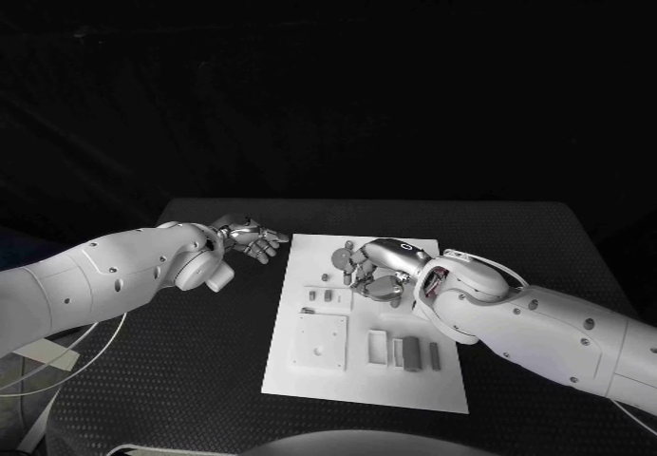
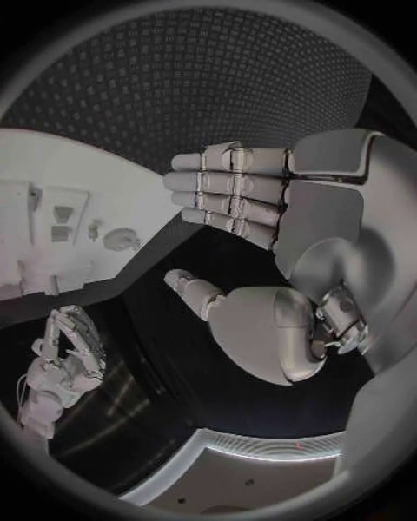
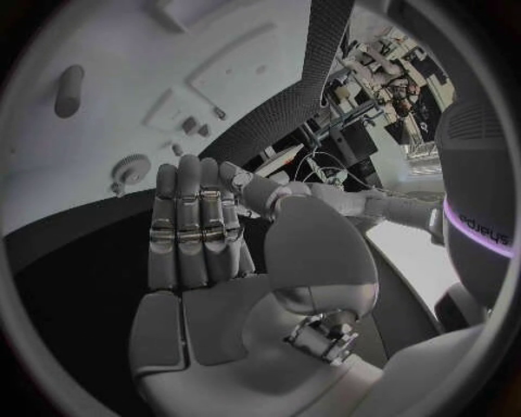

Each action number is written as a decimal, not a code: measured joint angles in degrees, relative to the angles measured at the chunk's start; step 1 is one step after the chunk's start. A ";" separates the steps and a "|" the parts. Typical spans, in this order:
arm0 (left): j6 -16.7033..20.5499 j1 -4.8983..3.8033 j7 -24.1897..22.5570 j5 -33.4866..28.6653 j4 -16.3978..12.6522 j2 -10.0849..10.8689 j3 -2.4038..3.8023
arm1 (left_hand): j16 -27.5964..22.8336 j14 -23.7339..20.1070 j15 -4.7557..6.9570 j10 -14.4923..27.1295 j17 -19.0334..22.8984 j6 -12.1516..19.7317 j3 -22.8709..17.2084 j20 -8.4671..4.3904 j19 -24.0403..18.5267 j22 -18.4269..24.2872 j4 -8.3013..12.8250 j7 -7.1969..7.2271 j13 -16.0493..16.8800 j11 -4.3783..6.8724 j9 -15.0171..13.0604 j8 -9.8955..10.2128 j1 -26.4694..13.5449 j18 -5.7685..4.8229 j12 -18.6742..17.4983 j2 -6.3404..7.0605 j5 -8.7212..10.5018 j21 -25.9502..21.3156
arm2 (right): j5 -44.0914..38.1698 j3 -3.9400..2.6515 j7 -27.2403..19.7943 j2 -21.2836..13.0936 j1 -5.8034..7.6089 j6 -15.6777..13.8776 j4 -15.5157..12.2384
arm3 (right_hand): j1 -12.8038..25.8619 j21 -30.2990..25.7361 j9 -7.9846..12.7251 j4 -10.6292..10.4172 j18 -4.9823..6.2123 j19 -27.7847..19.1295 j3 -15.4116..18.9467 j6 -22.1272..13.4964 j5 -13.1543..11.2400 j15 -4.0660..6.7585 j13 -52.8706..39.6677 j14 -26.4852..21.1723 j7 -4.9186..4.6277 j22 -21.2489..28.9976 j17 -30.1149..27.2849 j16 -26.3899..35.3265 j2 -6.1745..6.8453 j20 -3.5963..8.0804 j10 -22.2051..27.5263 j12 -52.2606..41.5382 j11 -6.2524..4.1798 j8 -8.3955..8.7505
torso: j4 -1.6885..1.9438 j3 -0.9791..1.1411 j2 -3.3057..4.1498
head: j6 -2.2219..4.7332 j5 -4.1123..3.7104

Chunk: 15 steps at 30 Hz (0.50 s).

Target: Assemble the parts on the task board

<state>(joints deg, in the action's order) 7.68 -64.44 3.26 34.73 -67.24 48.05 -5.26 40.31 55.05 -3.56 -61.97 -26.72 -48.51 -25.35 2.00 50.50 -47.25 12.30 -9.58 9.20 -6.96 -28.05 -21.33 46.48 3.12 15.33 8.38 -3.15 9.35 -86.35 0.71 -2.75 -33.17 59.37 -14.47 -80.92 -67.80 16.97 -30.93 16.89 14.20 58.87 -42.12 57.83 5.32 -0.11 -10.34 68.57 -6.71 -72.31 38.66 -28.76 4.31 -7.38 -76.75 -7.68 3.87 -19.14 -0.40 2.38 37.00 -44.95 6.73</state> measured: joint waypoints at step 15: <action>-1.57 -0.07 13.70 19.35 -8.37 1.53 -1.08 | 9.12 4.33 4.17 -5.63 -6.97 -7.04 2.64 -3.95 8.19 -0.66 -3.43 3.62 6.10 3.83 -2.08 -2.80 -7.18 0.89 6.22 0.63 0.11 2.15 | 0.00 -0.28 0.52 -0.08 0.06 -0.93 1.03 | 1.21 -0.44 -0.23 -0.22 0.01 -0.42 0.54 -0.37 0.00 -0.41 0.01 -0.42 -0.37 -0.26 0.18 0.52 0.73 -0.41 0.59 0.24 0.23 0.30 | 0.07 0.09 0.06 | 0.54 0.13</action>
<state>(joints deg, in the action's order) 6.11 -64.51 16.96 54.08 -75.62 49.58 -6.34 49.43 59.38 0.61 -67.60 -33.69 -55.55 -22.71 -1.95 58.69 -47.90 8.87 -5.96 15.30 -3.14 -30.13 -24.13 39.30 4.01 21.56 9.01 -3.04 11.49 -86.35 0.43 -2.23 -33.25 59.43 -15.40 -79.89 -66.58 16.53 -31.16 16.67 14.20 58.45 -41.58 57.46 5.32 -0.52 -10.33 68.15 -7.08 -72.56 38.84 -28.24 5.05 -7.79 -76.16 -7.44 4.09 -18.84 -0.32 2.47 37.06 -44.41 6.87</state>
